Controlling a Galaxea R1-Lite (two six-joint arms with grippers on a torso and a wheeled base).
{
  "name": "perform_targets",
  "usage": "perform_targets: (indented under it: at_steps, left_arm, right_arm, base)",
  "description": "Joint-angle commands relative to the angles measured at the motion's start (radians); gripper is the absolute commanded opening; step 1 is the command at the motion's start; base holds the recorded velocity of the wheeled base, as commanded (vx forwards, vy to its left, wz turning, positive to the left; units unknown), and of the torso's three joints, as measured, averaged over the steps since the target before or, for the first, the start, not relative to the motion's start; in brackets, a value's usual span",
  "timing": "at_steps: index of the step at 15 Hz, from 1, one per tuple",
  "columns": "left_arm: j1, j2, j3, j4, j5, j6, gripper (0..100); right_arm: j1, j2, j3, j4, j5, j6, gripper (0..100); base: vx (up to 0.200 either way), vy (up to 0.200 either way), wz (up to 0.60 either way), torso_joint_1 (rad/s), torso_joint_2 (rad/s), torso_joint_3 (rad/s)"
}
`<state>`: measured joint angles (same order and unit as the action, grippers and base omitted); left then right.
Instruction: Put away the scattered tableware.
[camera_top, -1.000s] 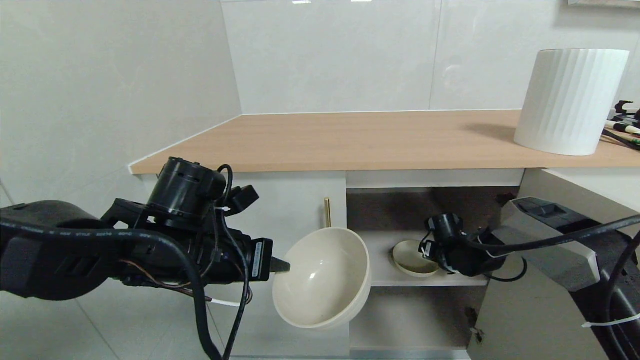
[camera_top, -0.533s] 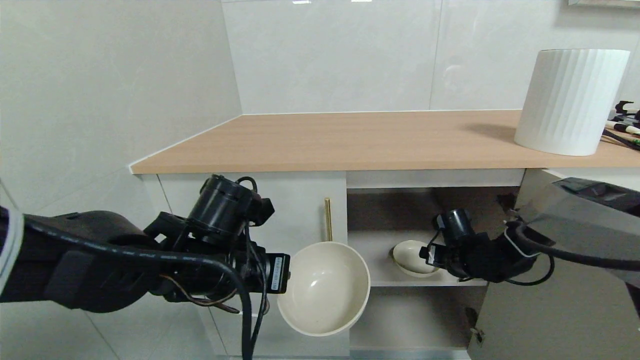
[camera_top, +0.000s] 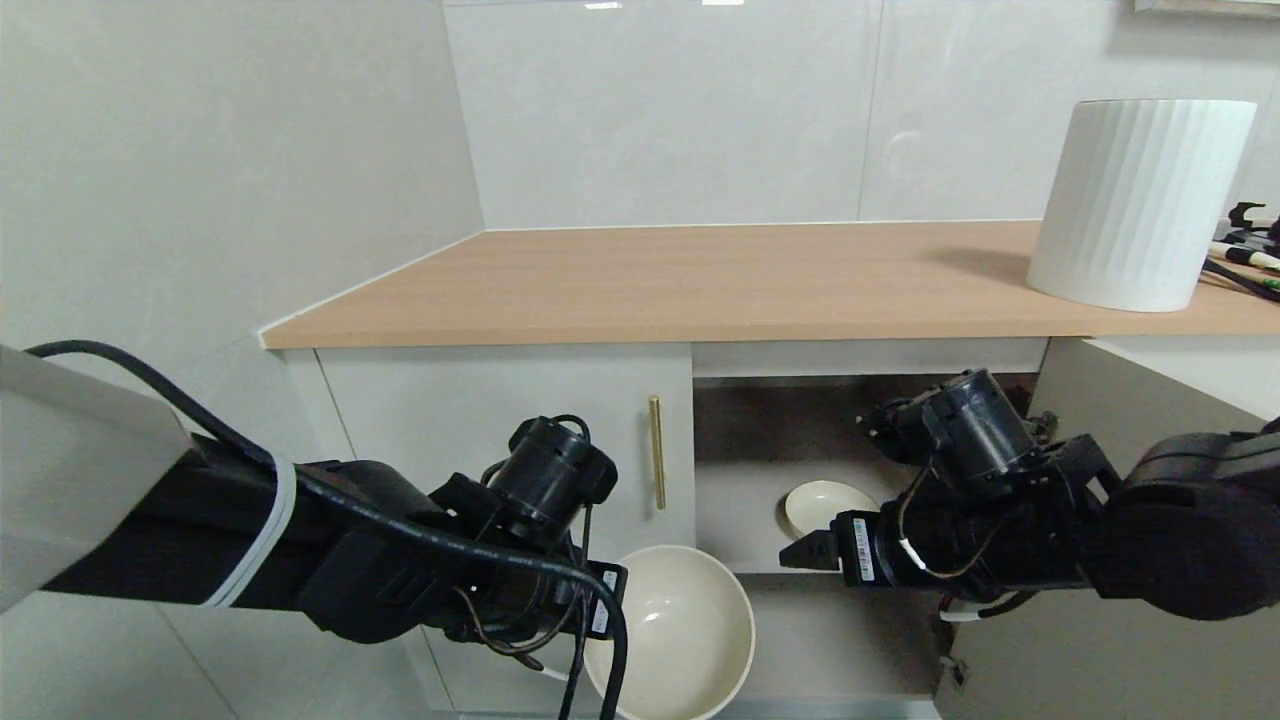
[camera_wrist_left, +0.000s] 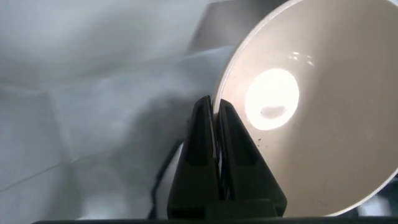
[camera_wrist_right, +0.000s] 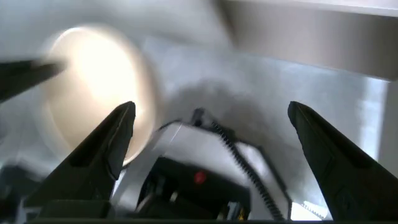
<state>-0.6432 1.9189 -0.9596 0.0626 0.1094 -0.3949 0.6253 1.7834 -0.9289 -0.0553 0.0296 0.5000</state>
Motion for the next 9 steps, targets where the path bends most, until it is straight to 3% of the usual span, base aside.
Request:
perform_targets:
  at_steps: [1, 9]
  left_arm:
    - [-0.012, 0.022, -0.004, 0.000, 0.000, -0.001, 0]
    - [-0.041, -0.009, -0.005, 0.000, 0.001, -0.004, 0]
  right_arm:
    - [0.080, -0.048, 0.028, 0.008, 0.006, -0.001, 100]
    - [0.122, 0.160, -0.010, -0.006, -0.062, 0.009, 100]
  base:
    - [0.000, 0.000, 0.00, 0.000, 0.00, 0.000]
    - [0.000, 0.000, 0.00, 0.000, 0.00, 0.000]
